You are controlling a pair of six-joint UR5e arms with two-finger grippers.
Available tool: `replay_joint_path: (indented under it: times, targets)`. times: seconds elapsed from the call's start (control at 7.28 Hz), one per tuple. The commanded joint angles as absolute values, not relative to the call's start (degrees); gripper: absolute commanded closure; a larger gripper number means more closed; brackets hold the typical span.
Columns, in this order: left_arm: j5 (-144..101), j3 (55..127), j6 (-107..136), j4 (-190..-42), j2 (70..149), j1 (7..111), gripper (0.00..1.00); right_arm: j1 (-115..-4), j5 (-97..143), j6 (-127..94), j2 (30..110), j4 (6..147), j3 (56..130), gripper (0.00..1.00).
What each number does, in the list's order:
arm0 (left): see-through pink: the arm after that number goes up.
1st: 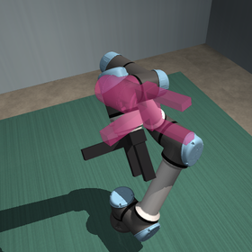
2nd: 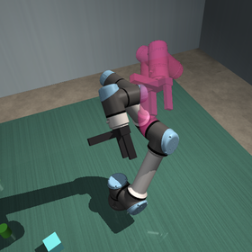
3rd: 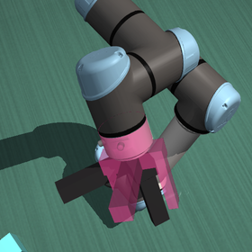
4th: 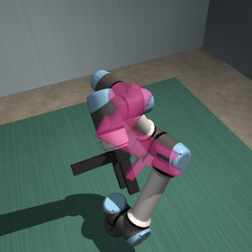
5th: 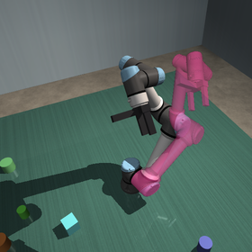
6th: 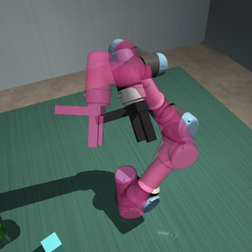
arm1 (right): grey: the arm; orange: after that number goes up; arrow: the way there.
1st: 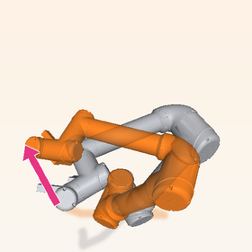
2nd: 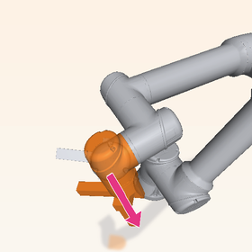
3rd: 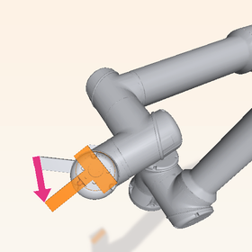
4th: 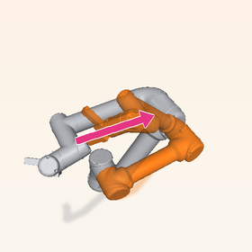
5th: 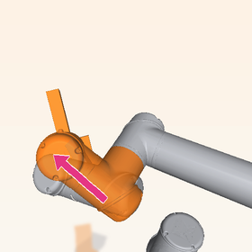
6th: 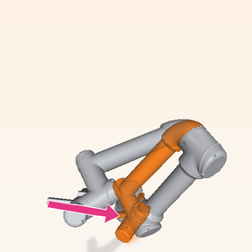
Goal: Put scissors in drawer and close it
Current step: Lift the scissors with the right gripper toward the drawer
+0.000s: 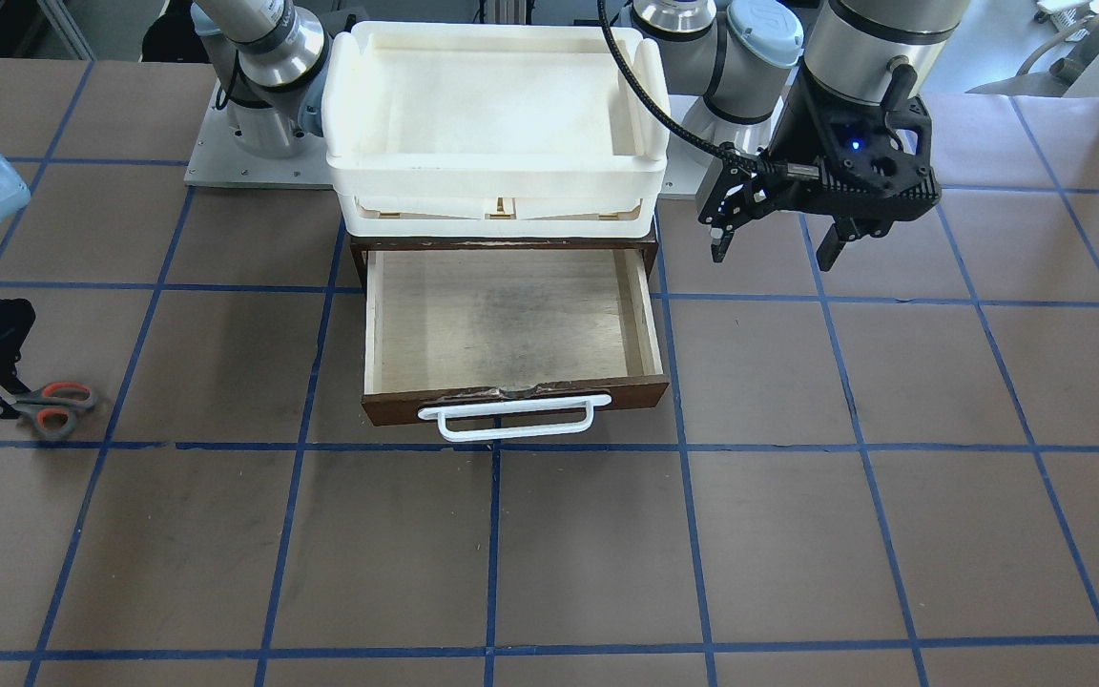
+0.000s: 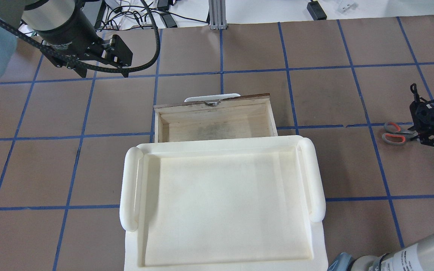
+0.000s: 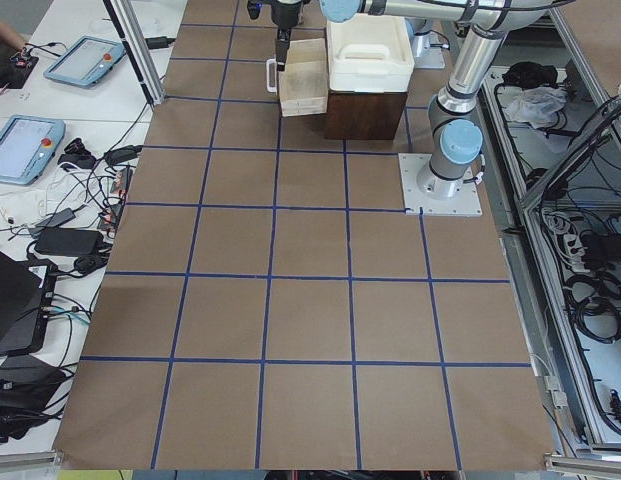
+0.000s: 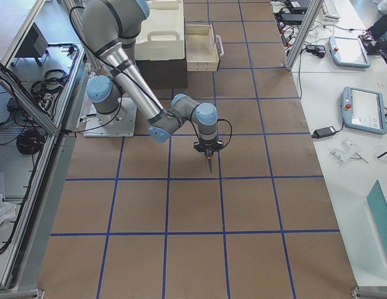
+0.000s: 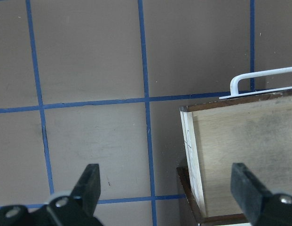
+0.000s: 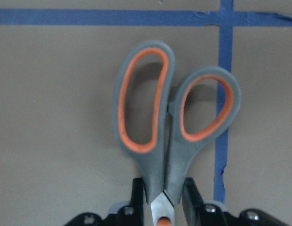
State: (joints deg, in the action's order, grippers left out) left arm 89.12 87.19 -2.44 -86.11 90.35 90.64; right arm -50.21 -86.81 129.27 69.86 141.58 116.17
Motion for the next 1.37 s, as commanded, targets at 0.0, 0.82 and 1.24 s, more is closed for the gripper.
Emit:
replay_joint_path:
  times: [0.0, 0.82, 1.24]
  targets:
    - [89.12, 87.19, -2.46, -86.13, 90.35, 90.62, 0.0, -50.54, -86.75, 129.2, 70.22, 141.59, 115.84, 0.89]
    - [89.12, 87.19, -2.55, -86.13, 90.26, 90.61, 0.0, -58.78, -88.06, 123.23, 76.64, 117.47, 102.34, 1.0]
    - [89.12, 87.19, -2.64, -86.13, 90.35, 90.53, 0.0, -65.81, -88.86, 116.75, 79.53, 106.29, 95.9, 1.0]
